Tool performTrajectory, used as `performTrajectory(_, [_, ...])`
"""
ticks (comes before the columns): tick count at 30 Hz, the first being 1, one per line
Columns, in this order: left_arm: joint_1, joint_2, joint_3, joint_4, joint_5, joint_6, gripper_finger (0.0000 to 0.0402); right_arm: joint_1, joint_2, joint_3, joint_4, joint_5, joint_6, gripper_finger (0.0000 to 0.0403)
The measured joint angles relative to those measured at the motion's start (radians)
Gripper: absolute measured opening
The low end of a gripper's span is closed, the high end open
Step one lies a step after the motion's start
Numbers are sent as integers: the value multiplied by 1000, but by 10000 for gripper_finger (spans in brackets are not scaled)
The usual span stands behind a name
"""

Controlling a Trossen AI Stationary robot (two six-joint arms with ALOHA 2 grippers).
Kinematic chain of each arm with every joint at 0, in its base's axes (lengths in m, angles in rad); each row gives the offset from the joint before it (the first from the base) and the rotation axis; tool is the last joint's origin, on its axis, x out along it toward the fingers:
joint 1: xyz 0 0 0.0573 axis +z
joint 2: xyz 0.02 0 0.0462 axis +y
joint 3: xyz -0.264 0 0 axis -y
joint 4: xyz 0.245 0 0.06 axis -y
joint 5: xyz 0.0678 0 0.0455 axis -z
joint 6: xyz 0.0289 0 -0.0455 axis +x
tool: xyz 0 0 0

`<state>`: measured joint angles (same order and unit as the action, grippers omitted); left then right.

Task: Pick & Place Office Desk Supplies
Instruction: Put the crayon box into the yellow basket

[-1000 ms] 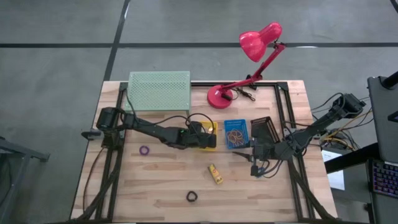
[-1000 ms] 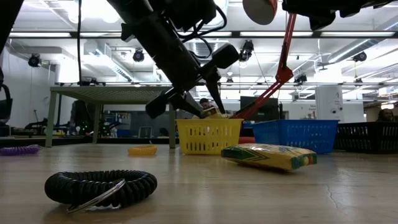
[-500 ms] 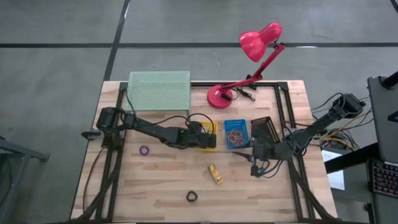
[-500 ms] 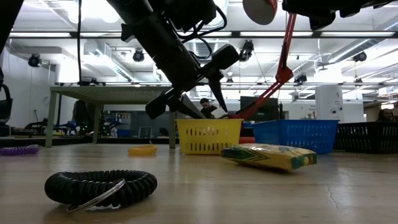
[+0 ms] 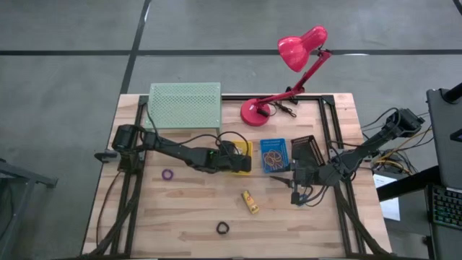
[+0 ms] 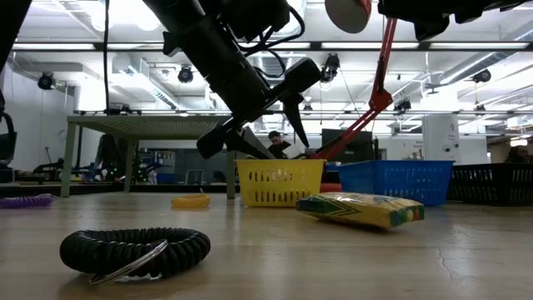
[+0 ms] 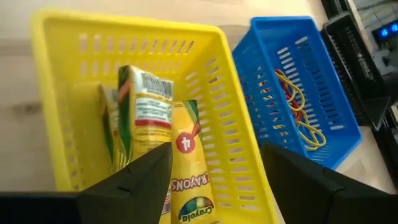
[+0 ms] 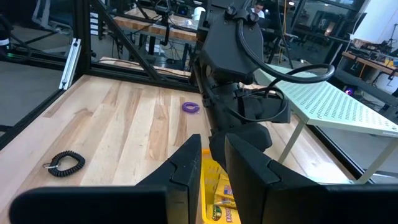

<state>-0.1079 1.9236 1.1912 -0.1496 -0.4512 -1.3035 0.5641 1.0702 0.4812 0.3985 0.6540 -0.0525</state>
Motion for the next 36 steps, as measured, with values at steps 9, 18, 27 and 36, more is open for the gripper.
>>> performTrajectory(9, [-33, -5, 0, 23, 41, 688, 248, 0, 0, 0, 0, 0, 0, 68])
performTrajectory(18, [-101, -57, 0, -11, 150, 1301, 248, 0, 0, 0, 0, 0, 0, 68])
performTrajectory(27, [-133, -91, -1, 45, 469, 1528, 251, 0, 0, 0, 1, 0, 0, 68])
performTrajectory(36, [-133, -83, -4, 192, 799, 1756, 247, 0, 0, 0, 0, 0, 0, 68])
